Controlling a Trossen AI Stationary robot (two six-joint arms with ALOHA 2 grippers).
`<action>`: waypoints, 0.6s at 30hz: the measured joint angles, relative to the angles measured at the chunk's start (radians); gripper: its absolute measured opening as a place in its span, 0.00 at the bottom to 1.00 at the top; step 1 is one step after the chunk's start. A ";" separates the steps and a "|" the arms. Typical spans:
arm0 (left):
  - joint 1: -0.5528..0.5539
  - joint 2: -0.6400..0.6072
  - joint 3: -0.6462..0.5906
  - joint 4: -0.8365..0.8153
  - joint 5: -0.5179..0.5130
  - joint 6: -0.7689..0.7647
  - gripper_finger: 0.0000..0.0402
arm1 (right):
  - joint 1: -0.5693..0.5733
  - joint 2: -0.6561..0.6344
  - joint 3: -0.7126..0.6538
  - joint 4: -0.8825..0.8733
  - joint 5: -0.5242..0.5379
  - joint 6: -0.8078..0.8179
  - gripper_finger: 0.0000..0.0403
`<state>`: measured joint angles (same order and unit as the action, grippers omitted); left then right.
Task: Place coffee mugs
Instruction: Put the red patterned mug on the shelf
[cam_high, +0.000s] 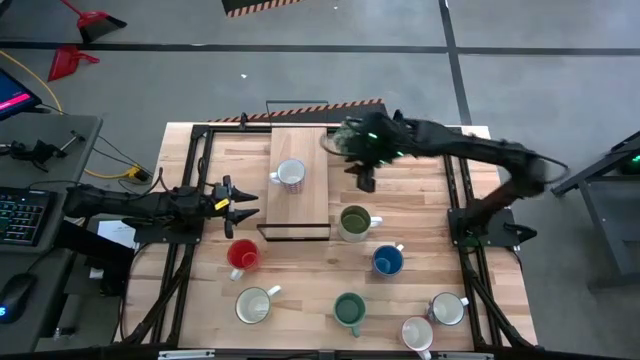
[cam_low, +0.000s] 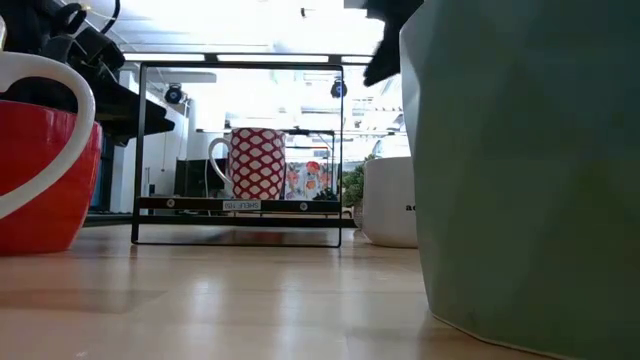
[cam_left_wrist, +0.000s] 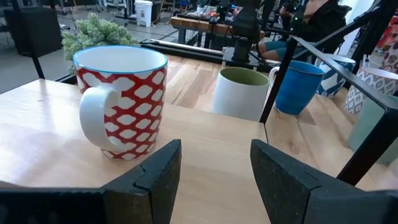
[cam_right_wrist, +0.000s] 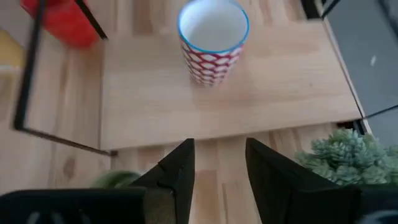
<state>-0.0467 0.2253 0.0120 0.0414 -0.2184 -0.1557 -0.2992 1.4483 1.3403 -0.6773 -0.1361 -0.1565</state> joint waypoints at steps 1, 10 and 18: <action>0.000 0.000 0.000 0.000 0.000 0.000 0.46 | 0.000 -0.061 -0.081 0.064 -0.006 0.007 0.30; 0.000 0.000 0.000 0.026 0.000 0.000 0.46 | 0.000 -0.486 -0.681 0.615 -0.063 0.101 0.30; 0.000 0.001 0.000 0.070 -0.006 0.009 0.46 | 0.000 -0.551 -1.001 1.028 -0.083 0.177 0.30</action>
<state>-0.0467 0.2260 0.0120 0.1117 -0.2241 -0.1469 -0.2996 0.8976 0.3388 0.3507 -0.2195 0.0201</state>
